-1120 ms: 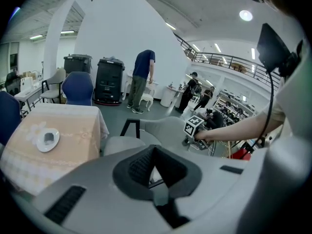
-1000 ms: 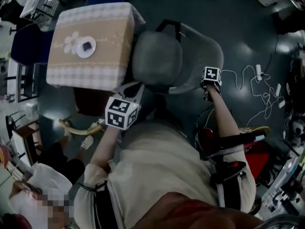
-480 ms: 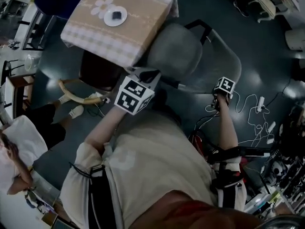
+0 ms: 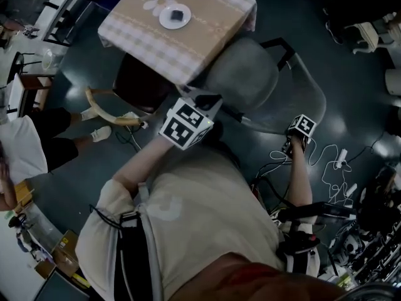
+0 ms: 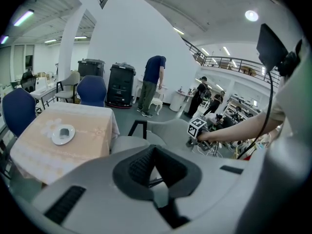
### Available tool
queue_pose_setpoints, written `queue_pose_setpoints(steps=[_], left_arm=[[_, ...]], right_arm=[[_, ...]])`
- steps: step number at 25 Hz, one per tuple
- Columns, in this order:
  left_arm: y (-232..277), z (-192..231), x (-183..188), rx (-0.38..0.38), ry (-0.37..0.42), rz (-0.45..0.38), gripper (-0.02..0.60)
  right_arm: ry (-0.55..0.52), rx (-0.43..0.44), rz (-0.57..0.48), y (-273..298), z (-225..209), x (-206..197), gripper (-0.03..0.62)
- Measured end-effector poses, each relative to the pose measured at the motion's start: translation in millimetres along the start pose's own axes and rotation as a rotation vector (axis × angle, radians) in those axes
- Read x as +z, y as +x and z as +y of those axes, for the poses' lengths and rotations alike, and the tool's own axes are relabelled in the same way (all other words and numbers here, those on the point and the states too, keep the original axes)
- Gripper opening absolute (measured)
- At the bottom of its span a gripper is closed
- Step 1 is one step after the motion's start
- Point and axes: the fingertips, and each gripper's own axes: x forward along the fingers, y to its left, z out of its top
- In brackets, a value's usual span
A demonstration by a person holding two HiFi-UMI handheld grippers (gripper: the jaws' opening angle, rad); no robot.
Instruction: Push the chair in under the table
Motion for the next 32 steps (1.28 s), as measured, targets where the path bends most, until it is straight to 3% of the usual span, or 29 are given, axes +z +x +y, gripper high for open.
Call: queue_pose_setpoints(steps=[32], left_arm=[[-5,3,0,0.036,-0.008,-0.012,0.008]], right_arm=[[-0.036,-0.004,-0.053,2,8,20,0.176]])
